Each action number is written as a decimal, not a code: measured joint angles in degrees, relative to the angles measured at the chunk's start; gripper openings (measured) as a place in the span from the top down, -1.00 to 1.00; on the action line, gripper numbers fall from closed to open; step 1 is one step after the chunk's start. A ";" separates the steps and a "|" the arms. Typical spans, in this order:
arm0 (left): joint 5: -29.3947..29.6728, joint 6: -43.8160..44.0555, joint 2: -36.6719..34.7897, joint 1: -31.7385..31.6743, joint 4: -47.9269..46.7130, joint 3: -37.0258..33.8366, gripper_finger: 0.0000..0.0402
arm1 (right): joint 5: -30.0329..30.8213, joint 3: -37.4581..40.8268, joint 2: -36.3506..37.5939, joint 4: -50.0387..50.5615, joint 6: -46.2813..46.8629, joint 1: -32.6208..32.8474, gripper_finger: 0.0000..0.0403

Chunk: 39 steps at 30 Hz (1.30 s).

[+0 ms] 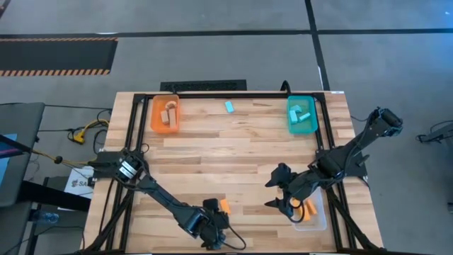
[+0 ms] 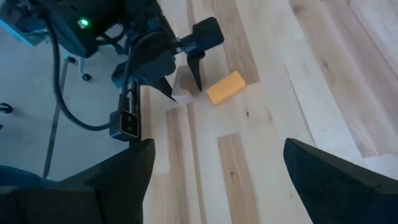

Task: Sort & place blocks by color
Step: Put the brown block into the orange bin

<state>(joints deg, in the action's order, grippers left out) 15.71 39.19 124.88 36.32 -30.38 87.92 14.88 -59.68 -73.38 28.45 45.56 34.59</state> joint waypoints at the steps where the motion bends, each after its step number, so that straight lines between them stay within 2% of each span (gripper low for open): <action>1: 0.02 0.62 0.29 0.00 -0.13 0.11 -0.14 | 0.01 0.00 -0.02 0.21 -0.02 0.21 -0.88; 5: 0.36 1.91 0.35 0.23 -0.82 0.15 0.02 | -0.03 0.00 0.00 0.50 -0.62 0.75 -0.88; 12: -1.24 2.24 -1.25 -0.29 -2.20 -0.05 0.75 | -0.03 0.02 0.00 1.15 -1.07 1.15 -0.88; 14: -0.84 2.16 -2.63 -0.45 -2.55 -0.19 0.87 | -0.03 0.02 0.00 1.23 -1.21 1.15 -0.88; 19: 5.29 2.49 -9.42 -1.50 -5.72 -0.10 0.82 | -0.93 0.02 0.47 2.81 -1.21 1.93 -0.88; 26: 18.91 6.20 -20.38 -4.07 -18.83 -0.09 0.87 | -0.61 0.02 4.81 8.40 -4.26 3.28 -0.88; 29: 22.92 8.68 -23.83 -6.73 -24.48 -0.09 0.87 | 0.06 0.02 7.24 9.92 -7.70 2.61 -0.88; 32: 24.54 12.07 -26.85 -10.13 -30.38 -0.09 0.84 | 0.08 0.02 9.87 10.68 -11.46 1.25 -0.88; 39: 24.04 16.80 -30.87 -20.55 -44.96 -0.12 0.86 | 0.26 0.02 14.27 11.50 -19.06 -2.64 -0.88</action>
<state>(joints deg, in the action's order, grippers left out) 39.75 55.99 94.01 15.76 -75.34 87.80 15.14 -59.66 -59.11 39.94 26.50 31.95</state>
